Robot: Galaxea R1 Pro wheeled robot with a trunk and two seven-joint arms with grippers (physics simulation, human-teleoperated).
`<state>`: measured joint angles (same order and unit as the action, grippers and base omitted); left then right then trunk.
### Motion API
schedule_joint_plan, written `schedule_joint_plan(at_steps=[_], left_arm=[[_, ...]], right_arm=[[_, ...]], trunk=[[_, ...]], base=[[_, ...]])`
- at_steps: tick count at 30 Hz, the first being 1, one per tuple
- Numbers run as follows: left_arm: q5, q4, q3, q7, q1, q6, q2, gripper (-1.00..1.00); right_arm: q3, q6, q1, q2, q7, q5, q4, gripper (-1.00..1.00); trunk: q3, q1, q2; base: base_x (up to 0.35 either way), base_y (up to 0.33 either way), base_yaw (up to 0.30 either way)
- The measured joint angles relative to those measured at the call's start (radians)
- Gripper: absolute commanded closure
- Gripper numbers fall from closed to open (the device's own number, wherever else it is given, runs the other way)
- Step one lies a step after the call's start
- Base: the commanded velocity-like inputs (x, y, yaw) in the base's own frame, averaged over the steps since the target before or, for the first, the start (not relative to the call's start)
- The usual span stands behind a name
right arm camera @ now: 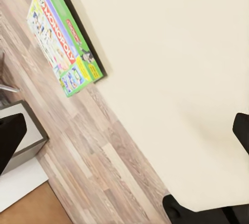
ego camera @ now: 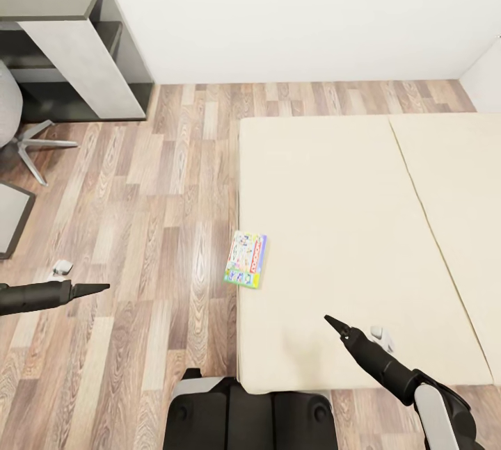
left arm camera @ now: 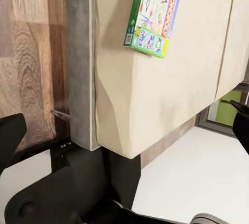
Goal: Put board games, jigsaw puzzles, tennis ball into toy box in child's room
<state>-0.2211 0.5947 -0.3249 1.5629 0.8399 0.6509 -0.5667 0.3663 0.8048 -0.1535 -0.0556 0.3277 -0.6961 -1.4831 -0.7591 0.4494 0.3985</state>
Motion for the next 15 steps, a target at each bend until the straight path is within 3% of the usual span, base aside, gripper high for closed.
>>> schedule_joint_plan(at_steps=[15], left_arm=[[0.0,0.0,0.001,0.0,0.0,0.0,0.0,-1.0]], right_arm=[[-0.011,-0.001,0.0,-0.002,0.0,0.001,0.0,-1.0]], trunk=[[0.025,0.0,0.0]], base=[[0.0,0.0,0.0]])
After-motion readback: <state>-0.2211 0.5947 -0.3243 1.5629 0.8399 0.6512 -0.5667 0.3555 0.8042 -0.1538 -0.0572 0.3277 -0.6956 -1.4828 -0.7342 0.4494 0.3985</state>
